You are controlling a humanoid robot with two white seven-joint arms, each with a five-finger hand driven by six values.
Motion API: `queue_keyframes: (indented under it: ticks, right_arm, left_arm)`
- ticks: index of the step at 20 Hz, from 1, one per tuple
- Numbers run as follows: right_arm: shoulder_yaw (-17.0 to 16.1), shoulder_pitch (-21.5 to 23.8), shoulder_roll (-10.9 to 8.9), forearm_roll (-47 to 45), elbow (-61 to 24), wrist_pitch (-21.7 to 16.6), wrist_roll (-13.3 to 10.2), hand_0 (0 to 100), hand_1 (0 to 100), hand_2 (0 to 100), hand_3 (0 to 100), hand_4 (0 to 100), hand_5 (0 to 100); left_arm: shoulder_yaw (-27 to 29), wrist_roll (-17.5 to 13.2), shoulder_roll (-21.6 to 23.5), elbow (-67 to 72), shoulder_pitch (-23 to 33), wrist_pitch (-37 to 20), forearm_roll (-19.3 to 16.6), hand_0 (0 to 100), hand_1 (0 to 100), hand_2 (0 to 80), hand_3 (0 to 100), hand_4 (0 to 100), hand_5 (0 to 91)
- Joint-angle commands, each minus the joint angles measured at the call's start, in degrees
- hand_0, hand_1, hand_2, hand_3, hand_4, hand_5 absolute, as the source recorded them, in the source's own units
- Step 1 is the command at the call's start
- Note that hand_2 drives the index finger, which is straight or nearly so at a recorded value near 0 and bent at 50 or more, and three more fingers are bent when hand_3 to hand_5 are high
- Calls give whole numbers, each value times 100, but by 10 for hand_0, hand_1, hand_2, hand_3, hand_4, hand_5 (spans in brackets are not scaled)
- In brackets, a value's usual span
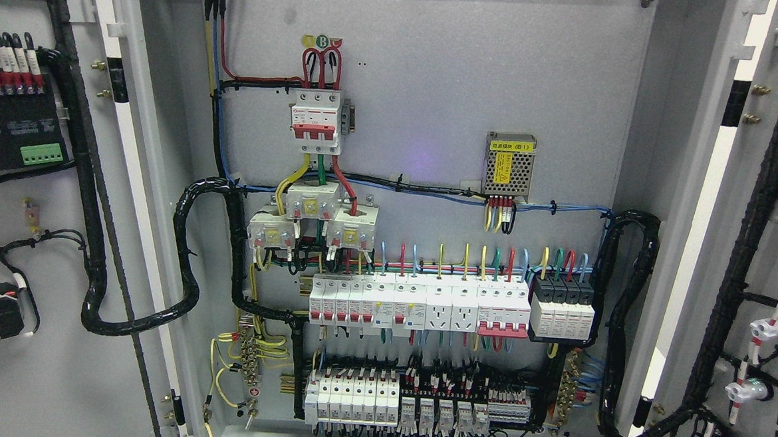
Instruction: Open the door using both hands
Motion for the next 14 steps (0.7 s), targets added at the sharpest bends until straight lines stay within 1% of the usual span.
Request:
queue_keyframes:
  ticks: [1, 3, 5, 9, 11, 14]
  right_arm:
    - [224, 13, -62, 3, -95, -323, 17, 383, 0, 0, 0, 0, 0]
    - [329, -4, -71, 12, -87, -332, 26, 383, 0, 0, 0, 0, 0]
    - [487, -5, -167, 12, -87, -341, 34, 383, 0, 0, 0, 0, 0]
    - [725, -66, -194, 21, -87, -350, 34, 383, 0, 0, 0, 0, 0]
    - [856, -84, -246, 21, -87, -350, 34, 383, 0, 0, 0, 0, 0]
    - [1050, -180, -255, 21, -60, -341, 34, 383, 0, 0, 0, 0, 0]
  left_arm:
    - [-14, -2, 39, 191, -32, -465, 6, 0, 0, 0, 0, 0, 0]
    - [-23, -2, 39, 182, -24, -465, 15, 0, 0, 0, 0, 0, 0]
    - [-84, -11, 39, 129, -24, -483, 24, 0, 0, 0, 0, 0, 0]
    - [-164, -20, 39, -72, -15, -492, 59, 0, 0, 0, 0, 0, 0]
    - [-173, -20, 30, -300, 29, -492, 68, 0, 0, 0, 0, 0, 0]
    - [-190, -20, 22, -591, 64, -492, 68, 0, 0, 0, 0, 0, 0]
